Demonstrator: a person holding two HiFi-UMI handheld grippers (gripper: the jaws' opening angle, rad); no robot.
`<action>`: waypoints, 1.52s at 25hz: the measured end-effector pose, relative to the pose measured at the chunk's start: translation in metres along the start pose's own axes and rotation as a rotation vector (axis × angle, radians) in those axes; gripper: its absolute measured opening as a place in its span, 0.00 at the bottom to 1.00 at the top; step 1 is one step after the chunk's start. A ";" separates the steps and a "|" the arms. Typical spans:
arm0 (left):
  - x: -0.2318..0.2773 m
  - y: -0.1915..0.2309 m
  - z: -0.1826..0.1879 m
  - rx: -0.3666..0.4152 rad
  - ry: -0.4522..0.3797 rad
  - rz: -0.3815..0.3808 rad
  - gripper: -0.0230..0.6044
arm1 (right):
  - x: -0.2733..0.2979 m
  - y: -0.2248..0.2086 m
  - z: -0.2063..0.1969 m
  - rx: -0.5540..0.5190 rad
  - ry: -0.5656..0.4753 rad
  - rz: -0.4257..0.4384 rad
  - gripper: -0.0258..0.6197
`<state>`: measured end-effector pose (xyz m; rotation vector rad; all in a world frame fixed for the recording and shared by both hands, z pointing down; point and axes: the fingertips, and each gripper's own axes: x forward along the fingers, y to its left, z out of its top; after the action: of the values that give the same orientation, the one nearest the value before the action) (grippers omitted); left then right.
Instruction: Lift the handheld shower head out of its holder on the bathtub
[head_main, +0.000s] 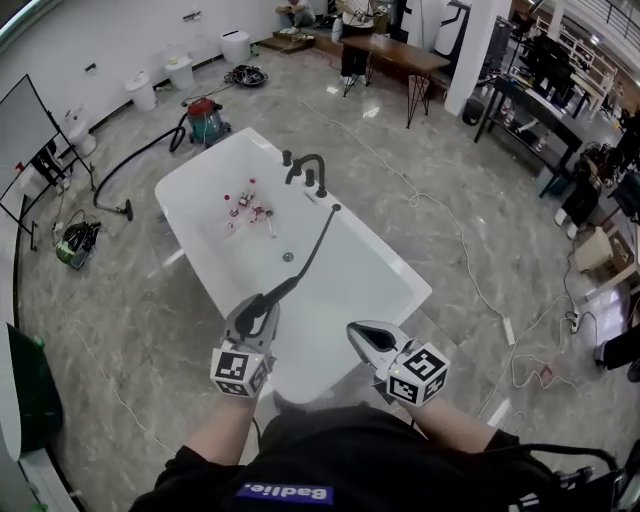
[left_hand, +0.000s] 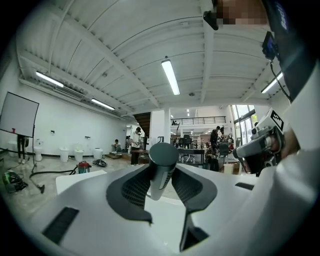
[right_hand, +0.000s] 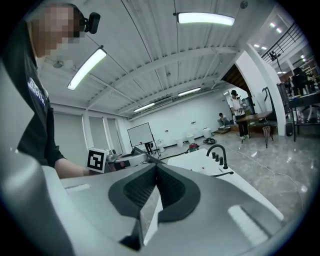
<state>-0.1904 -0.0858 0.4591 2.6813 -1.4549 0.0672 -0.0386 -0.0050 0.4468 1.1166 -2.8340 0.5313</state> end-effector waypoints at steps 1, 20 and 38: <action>-0.004 -0.010 0.000 0.001 0.000 0.019 0.25 | -0.011 -0.005 -0.003 0.006 -0.003 0.008 0.04; -0.077 -0.075 0.038 0.038 -0.062 -0.037 0.25 | -0.037 0.038 -0.005 0.012 0.008 0.034 0.04; -0.127 -0.075 0.049 0.067 -0.045 -0.186 0.25 | -0.009 0.088 -0.005 -0.015 -0.025 -0.008 0.04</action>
<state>-0.1971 0.0565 0.3955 2.8762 -1.2279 0.0430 -0.0915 0.0622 0.4241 1.1401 -2.8479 0.4985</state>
